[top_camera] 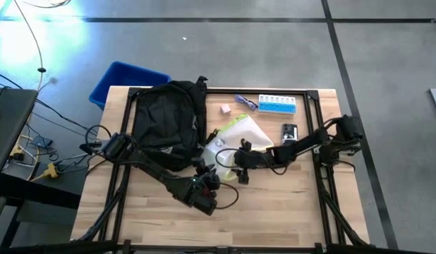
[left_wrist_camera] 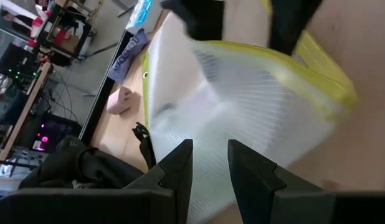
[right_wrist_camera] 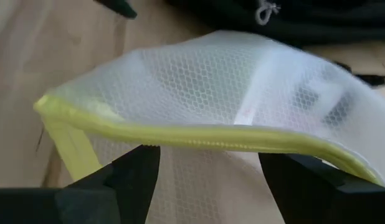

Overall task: Unpack backpack
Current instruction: Remove the green earphone from the yellow zip bag

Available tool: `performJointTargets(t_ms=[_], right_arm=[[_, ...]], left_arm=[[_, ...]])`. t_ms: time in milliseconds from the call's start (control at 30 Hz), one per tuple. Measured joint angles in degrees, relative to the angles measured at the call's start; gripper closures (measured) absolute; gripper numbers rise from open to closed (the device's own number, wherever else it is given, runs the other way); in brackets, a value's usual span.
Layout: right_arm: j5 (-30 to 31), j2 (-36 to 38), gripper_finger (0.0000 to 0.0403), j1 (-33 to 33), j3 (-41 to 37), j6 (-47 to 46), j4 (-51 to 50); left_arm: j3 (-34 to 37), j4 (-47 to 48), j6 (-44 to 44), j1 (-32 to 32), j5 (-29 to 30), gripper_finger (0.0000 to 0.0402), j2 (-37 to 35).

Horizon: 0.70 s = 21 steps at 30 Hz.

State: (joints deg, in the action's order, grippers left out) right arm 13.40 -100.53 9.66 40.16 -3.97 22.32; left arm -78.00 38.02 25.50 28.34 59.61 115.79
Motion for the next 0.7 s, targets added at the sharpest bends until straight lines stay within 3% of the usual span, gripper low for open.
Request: performJointTargets(t_ms=[233,433,700], right_arm=[[2.4,-5.5,0.0149,0.9,0.8,12.7,2.2],[14.0,-12.5,0.0149,3.1,7.7,20.6,2.4],[14.3,-13.5,0.0149,2.7,13.7,22.5,1.1]], left_arm=[[0.0,-0.7,0.0,0.0,0.0,0.0319,0.0],[0.0,-0.8,0.0,0.0,-0.3,0.0319,0.0],[0.0,-1.1,0.0,1.0,-0.4,0.0319,0.0]])
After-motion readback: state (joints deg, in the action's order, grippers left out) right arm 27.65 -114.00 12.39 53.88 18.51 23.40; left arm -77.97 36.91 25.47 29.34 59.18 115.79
